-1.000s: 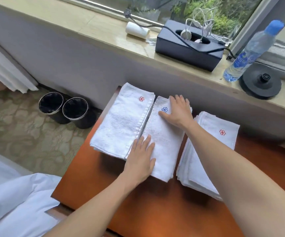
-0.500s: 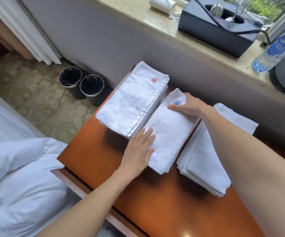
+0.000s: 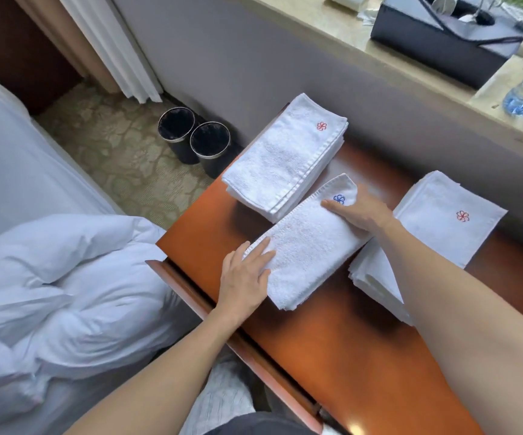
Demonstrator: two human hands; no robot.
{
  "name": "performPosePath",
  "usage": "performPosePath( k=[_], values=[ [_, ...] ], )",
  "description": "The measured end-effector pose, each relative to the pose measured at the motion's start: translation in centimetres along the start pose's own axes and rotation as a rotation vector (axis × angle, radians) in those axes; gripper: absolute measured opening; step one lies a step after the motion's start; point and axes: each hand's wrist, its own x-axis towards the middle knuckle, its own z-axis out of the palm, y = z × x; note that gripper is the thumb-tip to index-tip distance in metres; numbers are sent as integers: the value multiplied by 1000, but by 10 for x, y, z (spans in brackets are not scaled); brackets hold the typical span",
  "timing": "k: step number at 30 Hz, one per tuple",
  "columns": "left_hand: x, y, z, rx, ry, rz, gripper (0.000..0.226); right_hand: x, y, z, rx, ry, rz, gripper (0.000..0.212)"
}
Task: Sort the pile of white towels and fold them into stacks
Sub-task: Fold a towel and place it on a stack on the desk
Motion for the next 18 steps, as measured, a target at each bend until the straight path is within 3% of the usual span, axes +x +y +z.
performPosePath(
  k=[4,10,15,18],
  values=[
    [-17,-12,-11,5,-28,-135,46,-24,-8,25,32,14,37,119],
    [-28,-38,-28,-218,47,-360,45,-58,-19,53,187,47,81,110],
    [-17,-82,-45,-562,-120,-725,82,-79,-27,74,236,59,181,119],
    [-1,-98,-47,-933,-224,-834,78,-89,-39,86,286,35,246,125]
  ],
)
